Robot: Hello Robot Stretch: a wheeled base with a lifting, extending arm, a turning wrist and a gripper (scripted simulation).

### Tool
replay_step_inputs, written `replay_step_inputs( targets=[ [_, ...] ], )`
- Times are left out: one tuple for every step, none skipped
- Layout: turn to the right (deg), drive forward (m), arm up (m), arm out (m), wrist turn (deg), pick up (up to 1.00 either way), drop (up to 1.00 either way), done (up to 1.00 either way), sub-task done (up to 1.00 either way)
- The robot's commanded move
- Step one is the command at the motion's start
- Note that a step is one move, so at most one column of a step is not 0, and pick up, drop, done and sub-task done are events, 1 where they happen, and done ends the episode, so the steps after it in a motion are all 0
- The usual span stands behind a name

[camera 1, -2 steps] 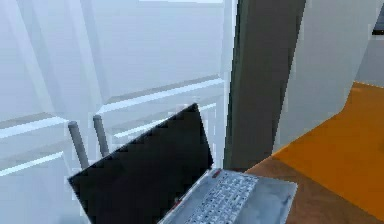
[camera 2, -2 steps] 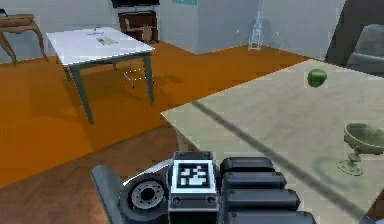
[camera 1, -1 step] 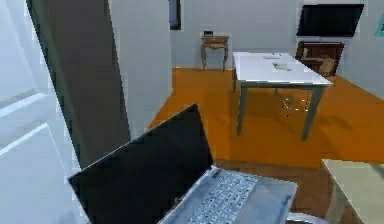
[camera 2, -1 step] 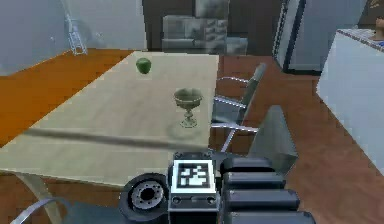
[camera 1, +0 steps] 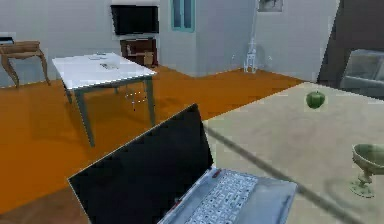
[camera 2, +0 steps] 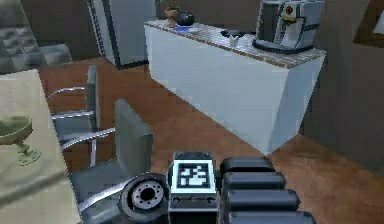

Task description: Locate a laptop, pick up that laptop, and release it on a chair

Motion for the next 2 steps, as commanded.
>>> replay_step_inputs(
  targets=[
    [45.0, 0.00, 0.00, 0.00, 0.0, 0.00, 0.00, 0.00, 0.00],
    [18.0, 0.00, 0.00, 0.00, 0.0, 0.00, 0.00, 0.00, 0.00]
  ],
)
